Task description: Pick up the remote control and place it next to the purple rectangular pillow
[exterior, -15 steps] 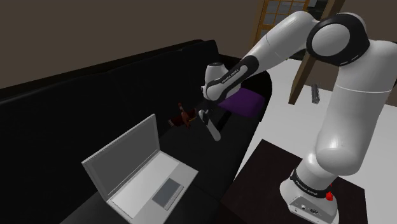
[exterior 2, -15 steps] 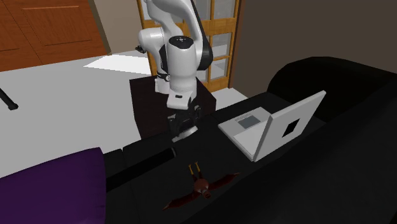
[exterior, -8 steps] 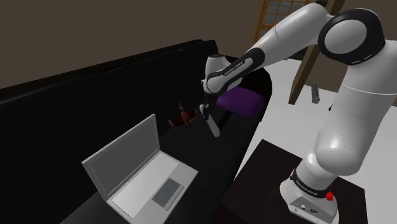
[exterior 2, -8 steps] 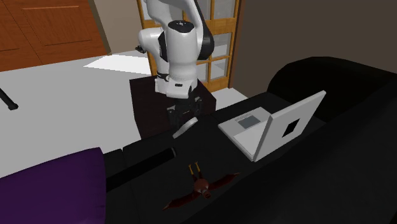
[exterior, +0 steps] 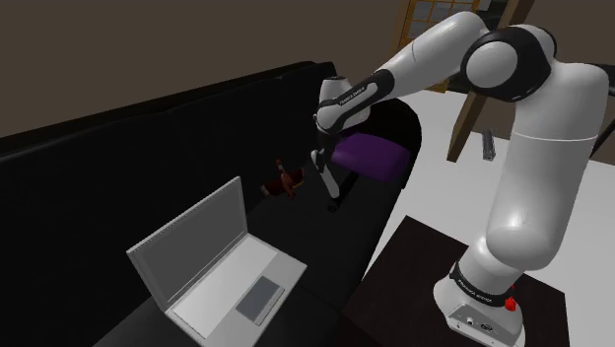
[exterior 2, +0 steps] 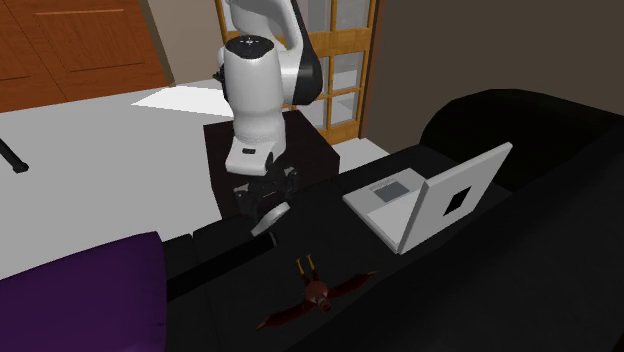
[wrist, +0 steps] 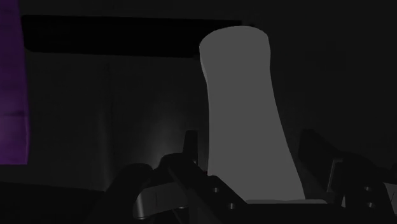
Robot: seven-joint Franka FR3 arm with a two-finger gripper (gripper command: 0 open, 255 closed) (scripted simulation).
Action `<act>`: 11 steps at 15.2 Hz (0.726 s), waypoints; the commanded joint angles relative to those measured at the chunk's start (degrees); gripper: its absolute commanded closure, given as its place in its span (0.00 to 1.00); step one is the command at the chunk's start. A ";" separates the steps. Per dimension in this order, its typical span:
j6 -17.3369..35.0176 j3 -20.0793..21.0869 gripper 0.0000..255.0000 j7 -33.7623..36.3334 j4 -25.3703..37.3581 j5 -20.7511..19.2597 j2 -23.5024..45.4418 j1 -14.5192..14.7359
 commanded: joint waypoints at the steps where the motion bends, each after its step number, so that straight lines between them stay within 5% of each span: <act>1: -1.71 -0.46 1.00 -2.13 4.89 0.60 3.16 -1.31; 11: -10.94 -1.48 1.00 -10.35 30.96 3.15 19.99 -8.14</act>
